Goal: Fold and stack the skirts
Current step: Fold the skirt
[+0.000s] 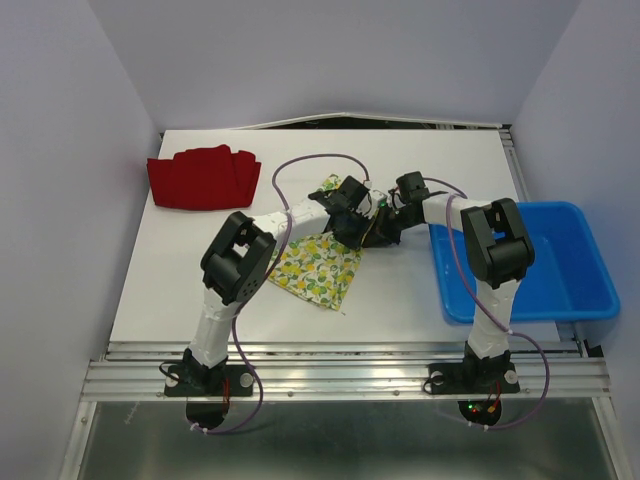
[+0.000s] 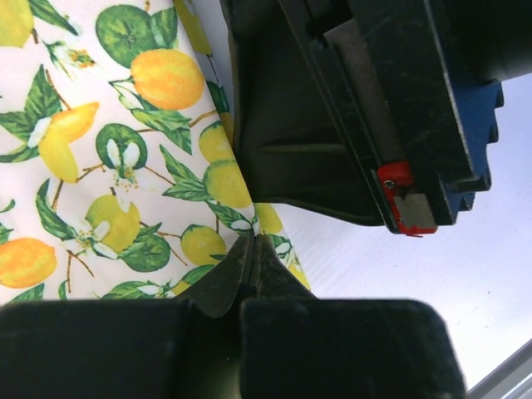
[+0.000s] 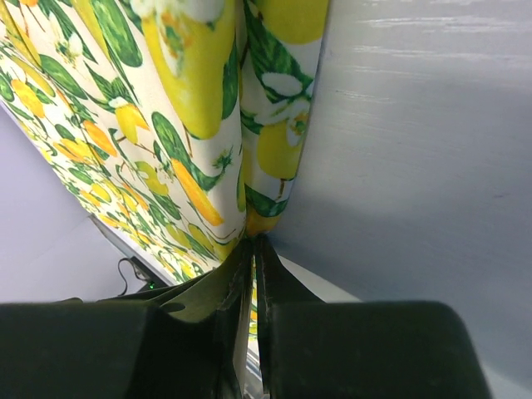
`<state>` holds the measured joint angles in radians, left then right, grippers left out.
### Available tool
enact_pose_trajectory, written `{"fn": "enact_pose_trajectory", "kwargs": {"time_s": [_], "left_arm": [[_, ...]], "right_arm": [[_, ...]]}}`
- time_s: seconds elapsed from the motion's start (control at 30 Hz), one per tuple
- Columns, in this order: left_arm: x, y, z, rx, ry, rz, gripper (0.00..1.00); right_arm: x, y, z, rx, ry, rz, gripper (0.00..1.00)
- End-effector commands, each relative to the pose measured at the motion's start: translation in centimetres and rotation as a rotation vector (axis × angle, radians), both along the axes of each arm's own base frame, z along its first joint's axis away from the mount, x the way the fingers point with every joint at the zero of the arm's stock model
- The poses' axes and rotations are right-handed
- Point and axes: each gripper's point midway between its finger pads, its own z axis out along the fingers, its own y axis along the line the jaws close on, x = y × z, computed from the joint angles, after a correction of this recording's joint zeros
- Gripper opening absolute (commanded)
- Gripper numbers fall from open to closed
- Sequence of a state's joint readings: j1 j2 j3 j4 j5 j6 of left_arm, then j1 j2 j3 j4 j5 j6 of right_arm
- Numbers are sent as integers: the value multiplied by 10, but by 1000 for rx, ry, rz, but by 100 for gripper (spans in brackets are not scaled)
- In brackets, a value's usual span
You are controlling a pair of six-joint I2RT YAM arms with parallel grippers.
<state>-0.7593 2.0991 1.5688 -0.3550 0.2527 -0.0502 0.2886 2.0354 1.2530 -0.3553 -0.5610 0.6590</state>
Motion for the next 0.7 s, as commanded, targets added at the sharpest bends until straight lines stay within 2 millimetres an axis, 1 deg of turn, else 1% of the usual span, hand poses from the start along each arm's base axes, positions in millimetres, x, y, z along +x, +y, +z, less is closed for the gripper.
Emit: {"fn": "enact_pose_trajectory", "kwargs": {"time_s": [0.0,0.2,0.3,0.43,0.67], "left_arm": [[6,-19,27,-77,-34,-9,0],[15,-24,27,-87,-41,3,0],[23,-26,24,-86,-44,9,0],[27,-25,19,-82,-39,18,0],[19,-18,2,-62,1,14,0]], "right_arm": [[-29,-26,-50,-168,109,-13,11],[-32,-27,-50,-169,111,-12,11],[-34,-27,-50,-169,112,-11,11],[-35,-28,-50,-173,114,-12,11],[-32,-29,-50,-185,109,-11,13]]}}
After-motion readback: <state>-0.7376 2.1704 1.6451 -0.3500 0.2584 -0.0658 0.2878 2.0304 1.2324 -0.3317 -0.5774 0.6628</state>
